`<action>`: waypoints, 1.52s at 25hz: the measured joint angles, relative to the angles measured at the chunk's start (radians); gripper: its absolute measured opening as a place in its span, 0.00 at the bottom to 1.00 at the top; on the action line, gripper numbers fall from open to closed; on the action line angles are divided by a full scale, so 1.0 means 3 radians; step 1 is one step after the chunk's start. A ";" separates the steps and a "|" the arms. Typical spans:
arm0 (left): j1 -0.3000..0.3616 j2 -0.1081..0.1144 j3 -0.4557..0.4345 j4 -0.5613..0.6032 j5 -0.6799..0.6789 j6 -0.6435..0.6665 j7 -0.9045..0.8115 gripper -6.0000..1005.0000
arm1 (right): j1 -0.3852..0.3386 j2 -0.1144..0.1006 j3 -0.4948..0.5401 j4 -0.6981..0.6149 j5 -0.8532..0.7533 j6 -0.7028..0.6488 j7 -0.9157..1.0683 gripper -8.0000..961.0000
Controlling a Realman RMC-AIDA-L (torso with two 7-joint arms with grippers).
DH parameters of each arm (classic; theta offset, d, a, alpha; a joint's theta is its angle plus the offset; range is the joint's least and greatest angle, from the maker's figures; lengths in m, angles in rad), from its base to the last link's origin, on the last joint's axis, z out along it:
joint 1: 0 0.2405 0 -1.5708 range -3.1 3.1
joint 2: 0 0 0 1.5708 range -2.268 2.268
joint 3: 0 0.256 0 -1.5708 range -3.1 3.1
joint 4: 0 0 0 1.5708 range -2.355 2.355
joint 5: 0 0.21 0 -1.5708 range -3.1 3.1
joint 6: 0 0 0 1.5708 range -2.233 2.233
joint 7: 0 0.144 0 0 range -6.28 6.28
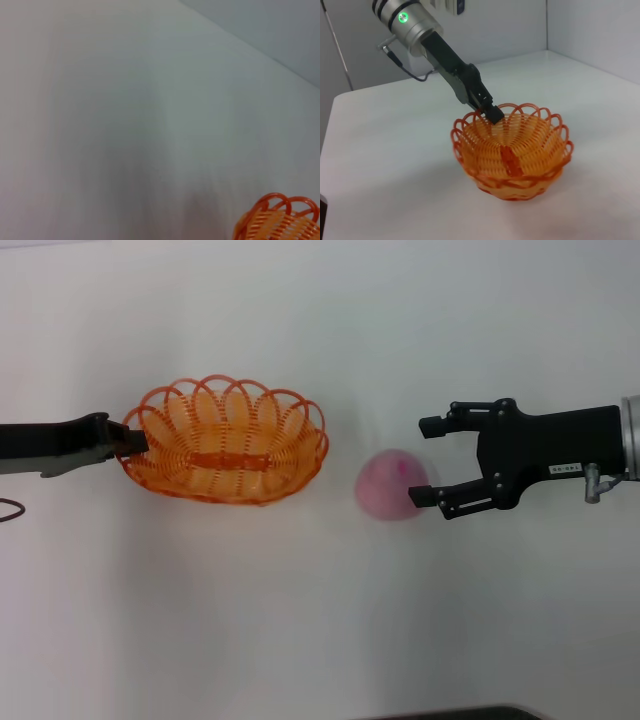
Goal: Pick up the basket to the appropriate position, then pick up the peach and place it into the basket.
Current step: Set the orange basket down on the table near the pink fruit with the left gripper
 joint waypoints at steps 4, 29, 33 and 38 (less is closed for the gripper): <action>0.0070 0.0000 0.0180 -0.0004 -0.0067 -0.0196 -0.0048 0.07 | -0.0014 -0.0001 0.0003 -0.0002 -0.0003 0.0011 -0.0021 0.96; 0.0298 0.0000 0.0559 -0.0035 -0.0323 -0.0631 -0.0072 0.08 | -0.0029 -0.0001 0.0003 -0.0001 -0.0018 0.0018 -0.0031 0.96; 0.0321 0.0000 0.0561 -0.0037 -0.0344 -0.0649 -0.0069 0.08 | -0.0029 -0.0001 0.0003 0.0000 -0.0018 0.0018 -0.0031 0.96; 0.0356 0.0000 0.0562 -0.0039 -0.0414 -0.0694 -0.0065 0.08 | -0.0029 -0.0001 0.0003 -0.0002 -0.0018 0.0017 -0.0031 0.96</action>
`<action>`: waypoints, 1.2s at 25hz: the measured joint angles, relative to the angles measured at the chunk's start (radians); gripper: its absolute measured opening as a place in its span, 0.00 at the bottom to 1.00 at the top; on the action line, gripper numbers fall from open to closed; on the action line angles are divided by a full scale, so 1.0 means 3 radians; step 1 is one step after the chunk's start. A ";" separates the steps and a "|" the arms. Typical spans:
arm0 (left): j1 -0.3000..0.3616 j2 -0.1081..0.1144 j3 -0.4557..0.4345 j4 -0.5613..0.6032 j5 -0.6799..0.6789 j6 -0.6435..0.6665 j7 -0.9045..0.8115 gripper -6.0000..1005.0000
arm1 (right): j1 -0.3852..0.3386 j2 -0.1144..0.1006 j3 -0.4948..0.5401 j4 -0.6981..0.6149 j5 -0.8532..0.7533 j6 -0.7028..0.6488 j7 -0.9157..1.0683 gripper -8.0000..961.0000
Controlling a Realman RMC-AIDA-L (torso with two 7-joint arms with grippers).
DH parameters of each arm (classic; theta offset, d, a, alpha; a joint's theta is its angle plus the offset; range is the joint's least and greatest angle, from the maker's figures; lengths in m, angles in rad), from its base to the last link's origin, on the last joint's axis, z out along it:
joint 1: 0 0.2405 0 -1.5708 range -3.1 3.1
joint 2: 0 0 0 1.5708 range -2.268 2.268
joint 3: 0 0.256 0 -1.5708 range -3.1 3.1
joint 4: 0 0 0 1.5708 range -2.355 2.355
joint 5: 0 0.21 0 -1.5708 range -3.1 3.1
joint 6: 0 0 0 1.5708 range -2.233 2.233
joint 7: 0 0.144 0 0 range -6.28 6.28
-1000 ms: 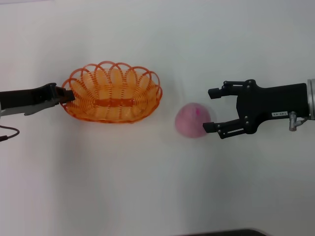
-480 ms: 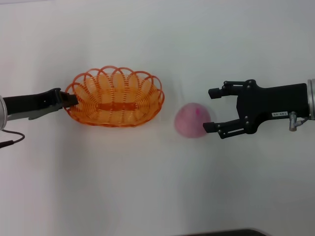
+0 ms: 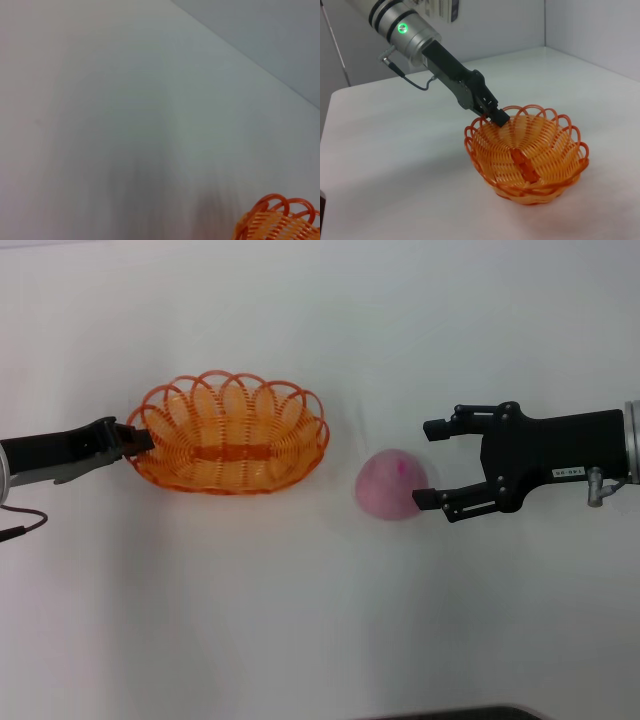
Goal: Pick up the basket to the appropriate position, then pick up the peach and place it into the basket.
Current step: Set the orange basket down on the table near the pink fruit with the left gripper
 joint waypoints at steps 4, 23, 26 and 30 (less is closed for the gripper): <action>0.0015 0.0000 0.0000 -0.0039 -0.0049 -0.0051 0.0003 0.08 | 0.0000 0.0000 -0.0003 -0.0001 0.0000 0.0000 0.0000 0.96; -0.0013 0.0000 -0.0119 -0.0058 -0.0099 0.0185 0.0208 0.31 | 0.0016 -0.0003 -0.0006 0.0000 0.0000 0.0000 0.0000 0.96; 0.0002 0.0000 -0.0210 -0.0064 -0.0138 0.0224 0.0297 0.46 | 0.0012 -0.0004 -0.0003 0.0000 0.0008 0.0000 0.0000 0.96; 0.0045 0.0003 -0.0463 -0.0077 -0.0225 0.0344 0.0586 0.66 | 0.0002 -0.0005 0.0013 0.0002 0.0013 0.0001 0.0000 0.96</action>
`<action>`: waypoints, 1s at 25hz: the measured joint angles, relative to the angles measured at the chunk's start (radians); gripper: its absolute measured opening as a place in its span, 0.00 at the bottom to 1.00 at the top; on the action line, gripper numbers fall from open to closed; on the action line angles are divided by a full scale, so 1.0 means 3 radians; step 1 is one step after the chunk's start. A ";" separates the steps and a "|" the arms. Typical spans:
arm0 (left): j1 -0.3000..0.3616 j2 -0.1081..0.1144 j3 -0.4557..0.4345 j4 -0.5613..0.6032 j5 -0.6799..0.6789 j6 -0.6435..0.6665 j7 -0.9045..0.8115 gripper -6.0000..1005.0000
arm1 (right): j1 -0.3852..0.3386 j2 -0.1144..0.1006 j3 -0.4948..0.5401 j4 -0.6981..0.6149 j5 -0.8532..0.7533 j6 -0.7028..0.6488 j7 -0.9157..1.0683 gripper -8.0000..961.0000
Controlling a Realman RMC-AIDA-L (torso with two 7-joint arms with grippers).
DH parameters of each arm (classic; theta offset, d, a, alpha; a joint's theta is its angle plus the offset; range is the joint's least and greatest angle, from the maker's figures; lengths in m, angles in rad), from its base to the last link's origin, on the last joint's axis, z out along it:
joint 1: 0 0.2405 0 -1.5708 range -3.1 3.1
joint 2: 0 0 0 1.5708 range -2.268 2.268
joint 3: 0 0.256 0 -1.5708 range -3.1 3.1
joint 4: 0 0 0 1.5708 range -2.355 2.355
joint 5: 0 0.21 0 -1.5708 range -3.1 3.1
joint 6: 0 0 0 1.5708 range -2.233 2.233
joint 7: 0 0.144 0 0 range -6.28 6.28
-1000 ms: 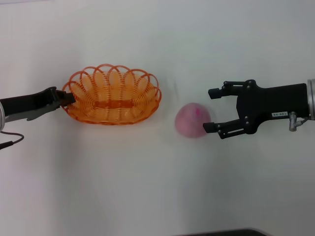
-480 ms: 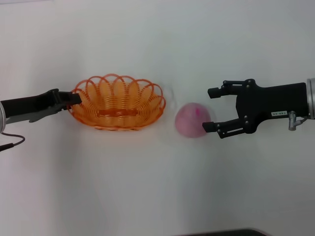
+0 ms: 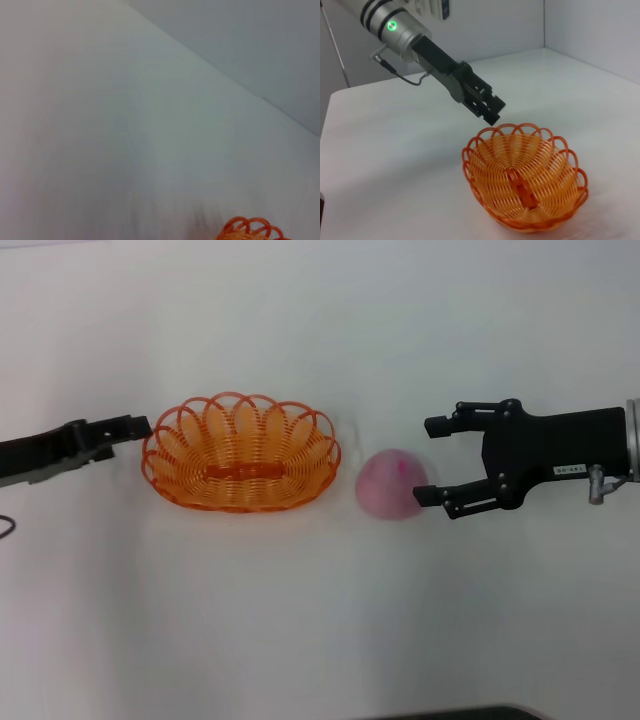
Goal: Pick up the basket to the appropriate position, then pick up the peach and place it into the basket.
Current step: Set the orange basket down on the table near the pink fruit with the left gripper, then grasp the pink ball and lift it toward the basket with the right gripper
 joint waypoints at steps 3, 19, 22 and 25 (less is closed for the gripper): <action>0.0059 -0.0002 -0.0191 -0.0042 -0.0248 0.0133 0.0401 0.77 | -0.0002 0.0000 0.0060 0.0019 0.0001 0.0002 0.0000 0.96; 0.0151 0.0029 -0.0830 -0.0845 -0.0517 0.1533 0.3409 0.86 | 0.0022 0.0006 0.0223 0.0121 0.0007 -0.0016 0.0023 0.96; 0.0158 0.0026 -0.0841 -0.0937 -0.0375 0.1572 0.3815 0.86 | 0.0029 0.0005 0.0217 0.0151 0.0007 -0.0018 0.0021 0.96; 0.0167 0.0022 -0.0837 -0.1003 -0.0219 0.1569 0.4171 0.86 | 0.0034 0.0005 0.0214 0.0190 -0.0002 -0.0018 0.0005 0.96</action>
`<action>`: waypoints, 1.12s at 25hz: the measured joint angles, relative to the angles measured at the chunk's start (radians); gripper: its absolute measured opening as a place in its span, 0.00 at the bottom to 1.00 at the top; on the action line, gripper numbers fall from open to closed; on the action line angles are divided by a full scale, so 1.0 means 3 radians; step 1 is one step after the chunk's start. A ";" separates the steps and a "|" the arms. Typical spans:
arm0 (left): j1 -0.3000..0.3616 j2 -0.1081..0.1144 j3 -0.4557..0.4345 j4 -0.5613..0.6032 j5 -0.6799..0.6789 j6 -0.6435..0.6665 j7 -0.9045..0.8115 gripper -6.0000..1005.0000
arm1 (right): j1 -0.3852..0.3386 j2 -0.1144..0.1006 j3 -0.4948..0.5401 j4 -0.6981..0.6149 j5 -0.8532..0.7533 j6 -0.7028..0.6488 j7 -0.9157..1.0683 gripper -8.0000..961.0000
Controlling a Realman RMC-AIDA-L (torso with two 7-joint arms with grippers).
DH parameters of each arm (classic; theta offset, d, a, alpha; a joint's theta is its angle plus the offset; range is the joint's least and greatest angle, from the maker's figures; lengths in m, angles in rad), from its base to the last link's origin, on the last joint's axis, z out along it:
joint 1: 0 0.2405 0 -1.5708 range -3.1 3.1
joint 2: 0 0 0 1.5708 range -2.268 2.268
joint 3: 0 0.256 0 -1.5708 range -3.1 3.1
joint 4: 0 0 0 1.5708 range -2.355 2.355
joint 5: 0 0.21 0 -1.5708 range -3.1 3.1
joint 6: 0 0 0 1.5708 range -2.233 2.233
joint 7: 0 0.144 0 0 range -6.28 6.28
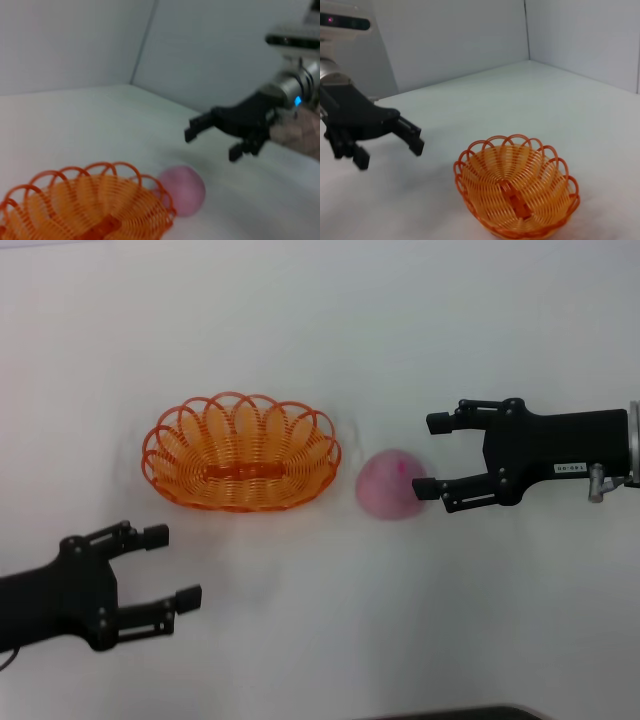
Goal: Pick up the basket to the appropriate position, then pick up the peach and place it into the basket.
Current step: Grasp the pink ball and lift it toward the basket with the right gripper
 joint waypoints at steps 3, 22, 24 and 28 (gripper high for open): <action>0.0033 -0.0008 -0.0009 -0.0044 0.0080 -0.0014 0.0332 0.86 | -0.0002 -0.0004 -0.0008 0.0037 -0.0007 0.0003 -0.0002 0.96; 0.0056 -0.0009 -0.0069 -0.0084 0.0138 -0.0015 0.0671 0.86 | 0.0229 -0.0160 0.0136 0.0040 -0.0020 -0.0442 0.1372 0.96; 0.0051 -0.0006 -0.0126 -0.0084 0.0136 0.0030 0.0671 0.86 | 0.0331 -0.0222 0.0124 0.0038 -0.0073 -0.0524 0.1846 0.96; 0.0041 0.0006 -0.0226 -0.0079 0.0140 0.0136 0.0671 0.86 | 0.0563 -0.0369 0.0116 -0.0034 -0.0279 -0.0629 0.2833 0.96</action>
